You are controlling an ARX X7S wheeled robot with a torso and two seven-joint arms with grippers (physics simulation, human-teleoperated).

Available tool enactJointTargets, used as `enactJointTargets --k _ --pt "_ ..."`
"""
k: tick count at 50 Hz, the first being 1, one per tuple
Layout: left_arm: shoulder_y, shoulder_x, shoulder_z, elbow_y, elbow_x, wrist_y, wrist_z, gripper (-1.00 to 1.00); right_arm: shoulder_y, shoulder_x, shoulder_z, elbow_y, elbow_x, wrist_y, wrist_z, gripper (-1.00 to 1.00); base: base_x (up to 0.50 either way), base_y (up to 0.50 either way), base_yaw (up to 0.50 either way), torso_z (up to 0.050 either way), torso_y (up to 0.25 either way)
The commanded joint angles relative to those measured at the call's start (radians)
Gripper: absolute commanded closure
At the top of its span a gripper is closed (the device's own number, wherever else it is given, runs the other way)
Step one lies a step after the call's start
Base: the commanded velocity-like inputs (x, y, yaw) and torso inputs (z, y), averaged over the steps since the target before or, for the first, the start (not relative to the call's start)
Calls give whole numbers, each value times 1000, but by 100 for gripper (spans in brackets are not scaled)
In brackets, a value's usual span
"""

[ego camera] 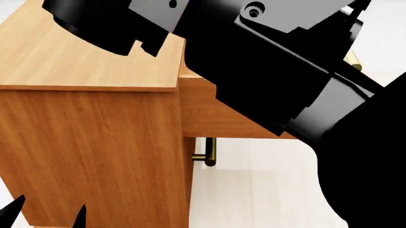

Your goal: Put the bowl on top of the cabinet.

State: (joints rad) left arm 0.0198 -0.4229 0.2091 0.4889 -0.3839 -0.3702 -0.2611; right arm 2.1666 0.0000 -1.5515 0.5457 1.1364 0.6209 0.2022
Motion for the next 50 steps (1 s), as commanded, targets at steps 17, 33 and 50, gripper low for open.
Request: enactJointTargets --k 17,33,50 --pt "11 -14 -3 20 -12 6 -1 -100 -120 0 3 -98 -129 67 -132 100 0 0 0 0 0" --pt "18 -20 -2 33 -16 7 -6 -100 -146 0 4 -121 -148 120 -185 100 0 0 0 0 1" --pt "25 -28 -11 49 -28 12 -9 -100 -215 0 5 -168 -262 208 -283 100 0 0 0 0 1"
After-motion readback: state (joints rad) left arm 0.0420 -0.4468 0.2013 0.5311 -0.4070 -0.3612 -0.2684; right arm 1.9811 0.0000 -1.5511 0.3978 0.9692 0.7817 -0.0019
